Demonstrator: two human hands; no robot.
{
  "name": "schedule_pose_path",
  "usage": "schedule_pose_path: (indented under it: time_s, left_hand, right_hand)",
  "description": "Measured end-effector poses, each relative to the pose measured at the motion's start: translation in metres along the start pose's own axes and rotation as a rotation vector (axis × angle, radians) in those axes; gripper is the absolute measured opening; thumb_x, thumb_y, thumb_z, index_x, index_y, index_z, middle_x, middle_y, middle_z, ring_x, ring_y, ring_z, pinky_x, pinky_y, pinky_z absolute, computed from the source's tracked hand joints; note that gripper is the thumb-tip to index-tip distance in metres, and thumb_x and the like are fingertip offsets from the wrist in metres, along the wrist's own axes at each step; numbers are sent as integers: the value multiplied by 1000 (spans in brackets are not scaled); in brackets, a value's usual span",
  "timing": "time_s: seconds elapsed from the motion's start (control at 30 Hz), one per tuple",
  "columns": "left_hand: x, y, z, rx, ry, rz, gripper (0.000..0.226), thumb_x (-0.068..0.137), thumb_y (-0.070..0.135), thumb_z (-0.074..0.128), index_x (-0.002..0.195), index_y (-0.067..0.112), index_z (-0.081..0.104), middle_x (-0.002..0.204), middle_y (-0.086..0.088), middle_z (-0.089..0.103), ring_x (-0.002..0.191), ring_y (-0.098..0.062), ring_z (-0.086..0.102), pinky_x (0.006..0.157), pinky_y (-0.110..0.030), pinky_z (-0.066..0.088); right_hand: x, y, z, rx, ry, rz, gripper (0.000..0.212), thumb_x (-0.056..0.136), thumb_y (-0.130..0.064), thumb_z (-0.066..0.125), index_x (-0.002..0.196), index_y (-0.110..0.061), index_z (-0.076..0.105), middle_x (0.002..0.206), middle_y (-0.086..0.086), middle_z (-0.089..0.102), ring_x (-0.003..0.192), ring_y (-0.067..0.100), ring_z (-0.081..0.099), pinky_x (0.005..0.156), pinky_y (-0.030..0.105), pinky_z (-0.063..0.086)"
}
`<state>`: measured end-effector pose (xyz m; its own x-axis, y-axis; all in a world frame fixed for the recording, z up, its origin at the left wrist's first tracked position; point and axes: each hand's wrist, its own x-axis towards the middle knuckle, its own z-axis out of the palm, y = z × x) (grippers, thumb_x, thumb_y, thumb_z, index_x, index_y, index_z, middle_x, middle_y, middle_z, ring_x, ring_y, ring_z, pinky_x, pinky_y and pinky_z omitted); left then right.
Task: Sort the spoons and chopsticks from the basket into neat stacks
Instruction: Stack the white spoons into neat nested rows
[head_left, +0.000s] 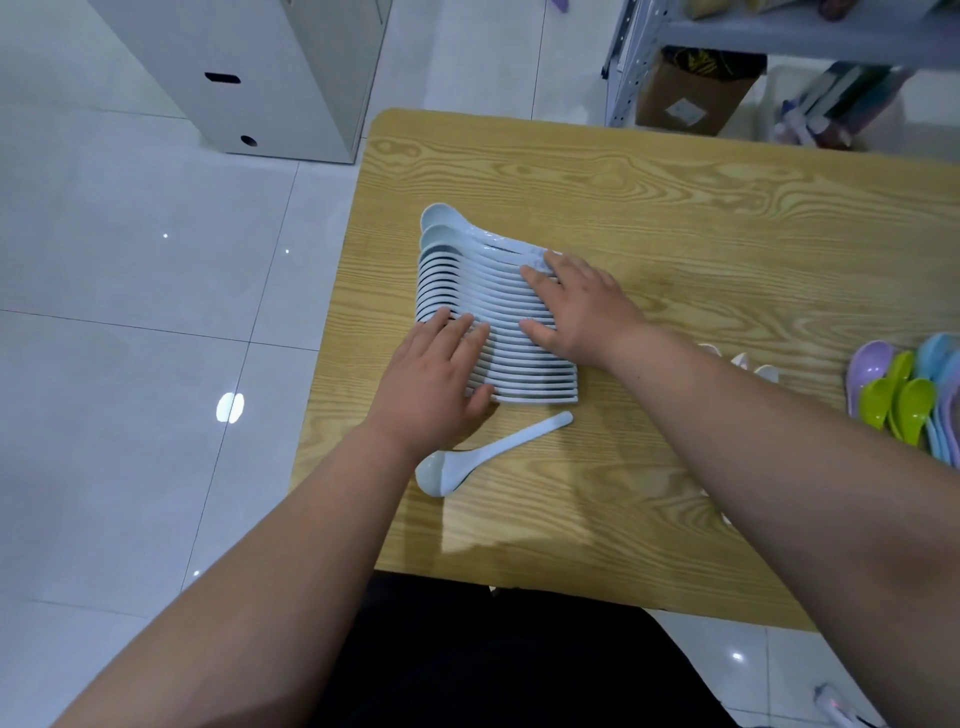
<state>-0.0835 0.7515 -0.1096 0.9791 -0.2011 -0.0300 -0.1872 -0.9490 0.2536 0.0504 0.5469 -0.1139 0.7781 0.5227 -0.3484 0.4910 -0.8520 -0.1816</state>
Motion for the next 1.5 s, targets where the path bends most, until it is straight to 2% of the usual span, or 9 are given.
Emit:
schedule_pose_path:
  time_s: [0.37,0.53,0.6,0.7,0.83,1.17,1.3,1.43,1.5]
  left_hand:
    - [-13,13,-9,-20,-34,7,59,88,40,49,139,11,56,136,-10,61,129,-34,52,106,-49,45]
    - [-36,36,-27,-95,-37,-43,57,85,39,47,132,10,61,114,-7,69,98,-30,67,74,-42,58]
    - [-49,48,-35,-108,-84,-71,57,86,41,52,137,15,58,115,-4,68,96,-29,67,69,-39,57]
    - [-68,65,-40,-161,-108,-96,57,87,39,61,140,20,55,121,-1,66,104,-25,64,70,-37,55]
    - [-74,88,-46,-192,-143,-31,62,82,51,46,132,19,60,118,0,66,105,-25,64,75,-35,56]
    - [-36,113,-42,-129,-246,306,63,82,54,44,130,17,60,116,-6,65,99,-29,66,77,-40,58]
    - [-24,138,-35,-192,-299,304,57,89,51,49,138,21,54,124,-1,61,109,-24,61,86,-38,53]
    - [-21,165,-22,-314,-350,246,52,91,47,57,139,28,51,127,9,57,115,-12,55,90,-24,45]
    - [-14,176,-17,-322,-398,204,51,92,43,61,139,27,51,127,9,57,116,-11,56,93,-27,47]
  right_hand:
    - [-65,-15,16,58,-38,-75,65,99,-39,52,157,-19,31,164,10,26,152,27,20,122,45,21]
    - [-108,-29,9,167,-61,-73,54,100,-36,49,151,-21,40,153,3,43,141,23,39,111,37,36]
    - [-129,-34,1,214,-97,-65,51,100,-38,49,148,-23,43,148,1,49,134,23,46,101,37,43]
    - [-163,-36,-12,230,-141,-61,48,101,-40,48,146,-23,47,144,1,53,125,23,52,89,35,44]
    - [-203,-33,-22,209,-185,-37,44,102,-41,45,142,-23,50,135,2,57,120,23,54,92,39,48]
    - [-261,-18,-15,416,-63,355,42,97,-46,51,136,-33,56,128,-12,61,116,8,58,90,31,50]
    - [-280,2,-11,471,-33,440,37,96,-44,52,131,-34,59,119,-13,63,106,7,59,86,31,51]
    - [-293,34,-5,599,9,474,29,95,-40,56,122,-34,63,108,-16,64,99,4,60,85,31,52]
    - [-295,51,-3,650,-9,453,28,95,-38,58,121,-32,65,107,-17,65,100,3,60,88,32,52]
